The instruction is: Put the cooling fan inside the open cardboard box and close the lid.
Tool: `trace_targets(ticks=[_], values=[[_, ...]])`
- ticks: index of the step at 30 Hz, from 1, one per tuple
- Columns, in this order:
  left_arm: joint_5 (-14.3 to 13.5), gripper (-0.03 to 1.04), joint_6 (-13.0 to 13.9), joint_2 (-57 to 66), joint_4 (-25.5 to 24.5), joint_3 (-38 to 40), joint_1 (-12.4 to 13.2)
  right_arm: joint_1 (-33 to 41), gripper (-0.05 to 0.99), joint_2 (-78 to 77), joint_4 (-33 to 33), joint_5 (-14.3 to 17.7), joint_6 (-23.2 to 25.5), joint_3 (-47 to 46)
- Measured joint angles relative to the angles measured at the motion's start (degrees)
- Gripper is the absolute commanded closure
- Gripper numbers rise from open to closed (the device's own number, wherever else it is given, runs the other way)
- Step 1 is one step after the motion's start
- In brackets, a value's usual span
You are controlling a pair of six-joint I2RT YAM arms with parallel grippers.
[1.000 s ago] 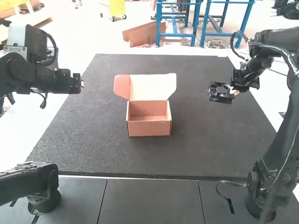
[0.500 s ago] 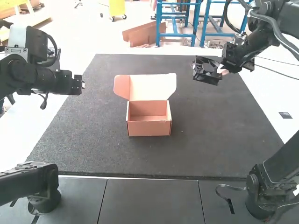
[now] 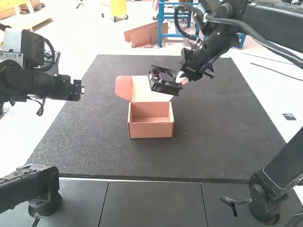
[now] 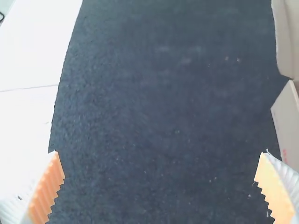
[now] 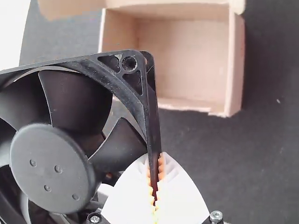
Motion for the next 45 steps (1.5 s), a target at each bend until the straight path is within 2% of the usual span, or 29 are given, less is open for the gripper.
trace_targets(ticks=[11, 26, 31, 37, 39, 42, 44, 45], values=[[0.0, 0.04, 0.04, -2.01, -1.64, 0.0, 0.0, 6.25, 0.94, 10.34, 5.88, 1.84, 6.14, 0.28], [0.0, 0.04, 0.04, -4.13, -2.12, 0.0, 0.0, 6.58, 0.94, 21.94, 13.84, 14.14, 6.8, 1.01], [0.0, 0.04, 0.04, -4.11, -1.92, 0.0, 0.02, 7.65, 0.94, 24.11, 15.39, 16.2, 6.75, -0.79], [0.0, 0.04, 0.04, -4.11, -1.53, 0.0, 0.0, 9.99, 0.94, 25.38, 16.31, 16.72, 6.75, -1.86], [0.0, 0.04, 0.04, -4.11, -1.29, 0.0, 0.0, 10.23, 0.86, 25.38, 17.22, 16.76, 6.75, -2.29], [0.0, 0.04, 0.04, -4.11, -1.07, 0.0, 0.0, 10.21, 0.65, 25.38, 17.35, 16.79, 6.69, -2.49], [0.0, 0.04, 0.04, -4.11, -1.03, 0.0, 0.0, 10.21, 0.56, 25.38, 17.53, 16.81, 6.29, -2.49], [-0.02, 0.04, 0.04, -4.11, -0.96, 0.0, 0.0, 10.21, 0.49, 25.38, 17.53, 16.79, 6.14, -2.49]])
